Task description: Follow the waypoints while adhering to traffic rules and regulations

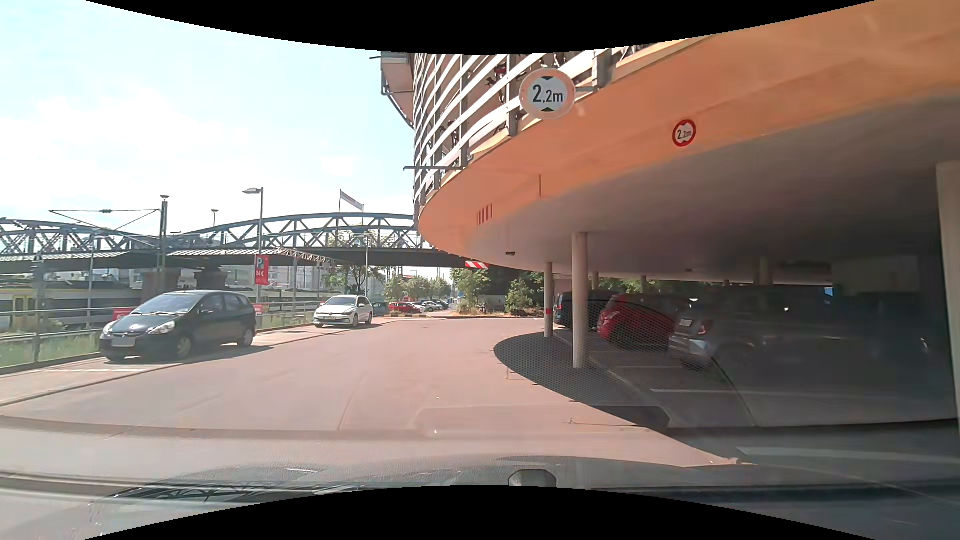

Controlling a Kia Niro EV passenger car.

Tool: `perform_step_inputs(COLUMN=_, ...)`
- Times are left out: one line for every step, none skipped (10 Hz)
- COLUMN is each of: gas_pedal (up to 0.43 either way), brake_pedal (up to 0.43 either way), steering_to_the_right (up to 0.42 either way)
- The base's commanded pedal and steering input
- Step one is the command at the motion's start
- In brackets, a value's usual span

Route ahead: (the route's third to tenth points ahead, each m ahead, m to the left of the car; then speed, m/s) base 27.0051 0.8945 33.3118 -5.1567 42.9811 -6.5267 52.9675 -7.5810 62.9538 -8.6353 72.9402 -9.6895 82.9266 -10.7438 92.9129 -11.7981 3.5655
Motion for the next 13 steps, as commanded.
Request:
perform_step_inputs(gas_pedal=0.039, brake_pedal=0.0, steering_to_the_right=-0.021)
perform_step_inputs(gas_pedal=0.047, brake_pedal=0.0, steering_to_the_right=-0.021)
perform_step_inputs(gas_pedal=0.047, brake_pedal=0.0, steering_to_the_right=-0.021)
perform_step_inputs(gas_pedal=0.047, brake_pedal=0.0, steering_to_the_right=-0.022)
perform_step_inputs(gas_pedal=0.047, brake_pedal=0.0, steering_to_the_right=-0.021)
perform_step_inputs(gas_pedal=0.047, brake_pedal=0.0, steering_to_the_right=-0.021)
perform_step_inputs(gas_pedal=0.047, brake_pedal=0.0, steering_to_the_right=-0.022)
perform_step_inputs(gas_pedal=0.047, brake_pedal=0.0, steering_to_the_right=-0.022)
perform_step_inputs(gas_pedal=0.047, brake_pedal=0.0, steering_to_the_right=-0.02)
perform_step_inputs(gas_pedal=0.047, brake_pedal=0.0, steering_to_the_right=-0.015)
perform_step_inputs(gas_pedal=0.047, brake_pedal=0.0, steering_to_the_right=-0.01)
perform_step_inputs(gas_pedal=0.047, brake_pedal=0.0, steering_to_the_right=-0.003)
perform_step_inputs(gas_pedal=0.047, brake_pedal=0.0, steering_to_the_right=0.003)
